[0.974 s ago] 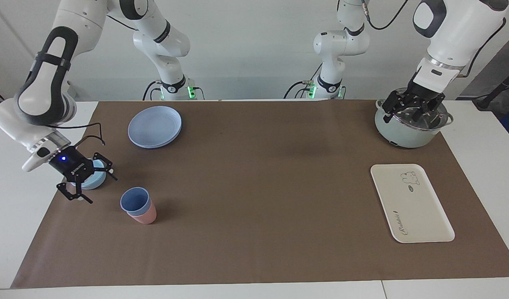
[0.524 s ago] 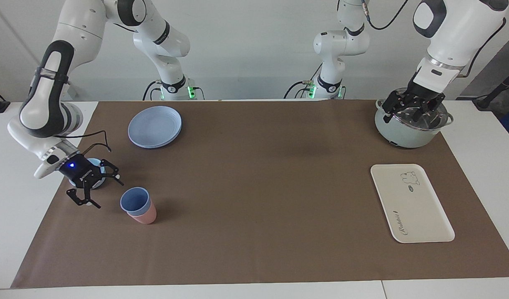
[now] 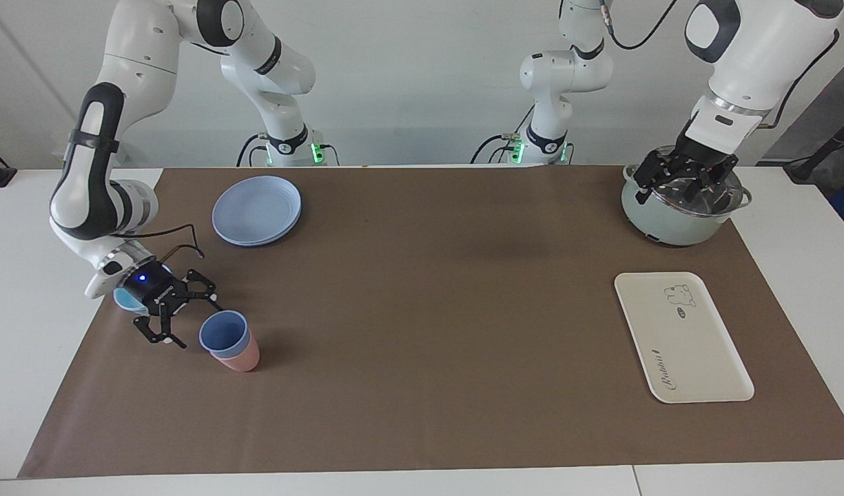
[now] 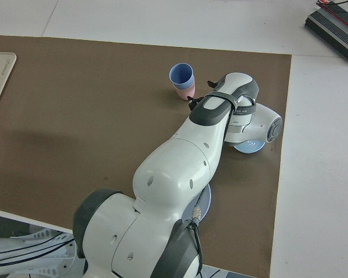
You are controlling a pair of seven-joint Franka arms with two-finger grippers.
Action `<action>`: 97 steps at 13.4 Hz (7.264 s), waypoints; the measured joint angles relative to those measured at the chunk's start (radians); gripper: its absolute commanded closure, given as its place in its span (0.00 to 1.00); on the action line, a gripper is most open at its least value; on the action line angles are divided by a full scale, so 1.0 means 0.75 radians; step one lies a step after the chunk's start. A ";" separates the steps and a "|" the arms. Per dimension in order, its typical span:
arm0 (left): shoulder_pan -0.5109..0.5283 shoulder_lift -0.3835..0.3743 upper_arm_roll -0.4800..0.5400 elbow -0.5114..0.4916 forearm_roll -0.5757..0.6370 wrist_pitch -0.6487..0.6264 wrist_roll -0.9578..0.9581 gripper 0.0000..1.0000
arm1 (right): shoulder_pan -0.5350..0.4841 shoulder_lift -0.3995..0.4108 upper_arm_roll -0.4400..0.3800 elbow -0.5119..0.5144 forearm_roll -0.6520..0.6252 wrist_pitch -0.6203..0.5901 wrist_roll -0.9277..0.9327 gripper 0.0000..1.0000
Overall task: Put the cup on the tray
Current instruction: 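Move the right gripper up and toward the blue cup, then close the right gripper on the blue cup's rim, then lift the cup with the right gripper while the left gripper reaches toward it, then grasp the cup with the left gripper while the right gripper holds it, then carry the cup to the tray with the left gripper while the right gripper withdraws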
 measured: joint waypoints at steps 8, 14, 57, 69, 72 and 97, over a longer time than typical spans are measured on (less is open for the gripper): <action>0.000 0.000 0.000 0.000 0.000 0.000 0.000 0.00 | 0.076 0.003 0.000 -0.010 0.101 0.048 -0.029 0.00; 0.000 0.000 0.000 0.000 0.000 0.000 0.000 0.00 | 0.167 0.008 0.000 -0.038 0.261 0.169 -0.118 0.00; -0.673 0.579 -0.057 0.380 -0.524 0.553 -1.245 0.34 | 0.954 -0.445 0.008 0.132 -1.695 0.076 2.054 1.00; -0.739 0.574 -0.065 0.369 -0.547 0.483 -1.226 1.00 | 0.953 -0.443 0.000 0.138 -1.715 0.074 2.054 1.00; -0.704 0.572 -0.048 0.415 -0.548 0.414 -1.226 1.00 | 0.954 -0.442 0.004 0.138 -1.715 0.074 2.054 1.00; 0.357 0.477 0.009 -0.116 -0.118 1.137 0.178 1.00 | 0.374 -0.203 -0.021 0.091 -0.139 0.445 0.599 1.00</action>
